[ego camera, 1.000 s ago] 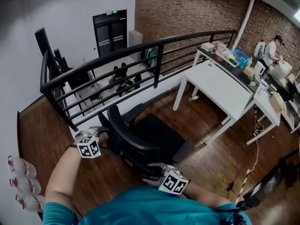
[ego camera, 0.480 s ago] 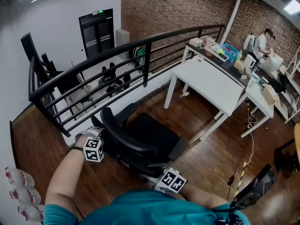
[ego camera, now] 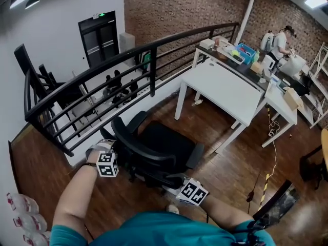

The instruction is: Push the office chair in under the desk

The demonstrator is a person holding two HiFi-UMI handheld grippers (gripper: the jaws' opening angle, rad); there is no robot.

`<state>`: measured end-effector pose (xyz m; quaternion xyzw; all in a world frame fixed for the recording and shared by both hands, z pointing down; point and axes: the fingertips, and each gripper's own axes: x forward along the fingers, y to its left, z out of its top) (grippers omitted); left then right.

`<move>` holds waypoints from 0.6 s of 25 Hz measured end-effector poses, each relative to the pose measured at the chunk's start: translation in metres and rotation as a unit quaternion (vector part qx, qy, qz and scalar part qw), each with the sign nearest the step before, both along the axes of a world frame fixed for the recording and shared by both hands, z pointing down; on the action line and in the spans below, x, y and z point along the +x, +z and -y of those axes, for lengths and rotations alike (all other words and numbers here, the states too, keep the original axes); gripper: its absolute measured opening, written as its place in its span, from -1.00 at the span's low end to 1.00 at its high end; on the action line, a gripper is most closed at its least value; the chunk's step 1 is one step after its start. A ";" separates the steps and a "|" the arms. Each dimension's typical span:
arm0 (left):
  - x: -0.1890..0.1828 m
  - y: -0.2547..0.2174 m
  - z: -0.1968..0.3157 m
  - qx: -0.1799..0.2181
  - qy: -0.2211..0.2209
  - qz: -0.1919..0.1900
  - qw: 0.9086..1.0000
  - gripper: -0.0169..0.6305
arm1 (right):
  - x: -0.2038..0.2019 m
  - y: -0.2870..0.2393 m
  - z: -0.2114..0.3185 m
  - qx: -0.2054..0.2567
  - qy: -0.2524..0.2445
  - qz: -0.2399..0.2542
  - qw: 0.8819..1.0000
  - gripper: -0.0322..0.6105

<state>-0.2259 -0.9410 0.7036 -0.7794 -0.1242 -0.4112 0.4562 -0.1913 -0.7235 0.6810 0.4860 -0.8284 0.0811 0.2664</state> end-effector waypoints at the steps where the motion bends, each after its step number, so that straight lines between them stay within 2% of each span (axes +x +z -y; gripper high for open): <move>1: 0.009 0.001 0.001 0.002 0.001 -0.001 1.000 0.28 | 0.008 0.001 0.000 0.000 0.001 0.001 1.000 -0.57; 8: 0.095 -0.011 -0.012 0.009 -0.002 0.006 1.000 0.26 | 0.093 -0.012 -0.014 0.003 0.011 0.007 1.000 -0.56; 15: 0.184 0.009 -0.020 0.016 0.003 0.007 1.000 0.24 | 0.179 0.004 -0.024 0.010 0.005 0.019 1.000 -0.53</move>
